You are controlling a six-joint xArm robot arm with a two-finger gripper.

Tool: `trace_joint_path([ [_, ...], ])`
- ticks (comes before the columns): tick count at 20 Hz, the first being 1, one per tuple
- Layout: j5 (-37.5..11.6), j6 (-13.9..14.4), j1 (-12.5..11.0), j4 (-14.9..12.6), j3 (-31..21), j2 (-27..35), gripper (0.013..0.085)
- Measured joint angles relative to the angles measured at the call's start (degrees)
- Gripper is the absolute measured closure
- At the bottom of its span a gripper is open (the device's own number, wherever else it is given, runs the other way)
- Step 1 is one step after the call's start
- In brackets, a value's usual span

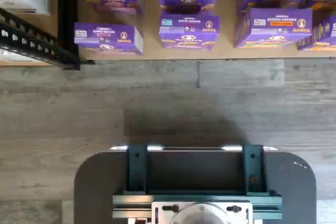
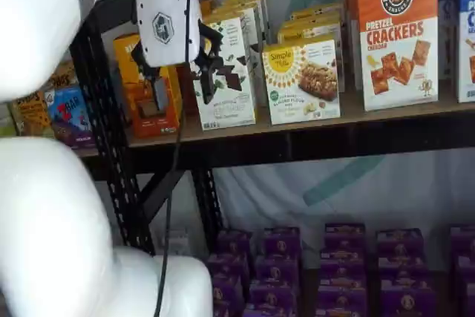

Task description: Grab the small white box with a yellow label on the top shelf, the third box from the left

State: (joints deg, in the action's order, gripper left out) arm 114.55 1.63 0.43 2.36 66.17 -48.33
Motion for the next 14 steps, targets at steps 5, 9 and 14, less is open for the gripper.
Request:
trace_joint_path([
  [5, -2.3, -1.7, -3.0, 3.5, -1.4, -1.4, 0.013],
  [9, -2.7, -1.6, -2.5, 2.6, -1.7, -1.4, 0.013],
  [14, -3.8, -1.1, -0.9, -0.6, -2.1, -1.2, 0.013],
])
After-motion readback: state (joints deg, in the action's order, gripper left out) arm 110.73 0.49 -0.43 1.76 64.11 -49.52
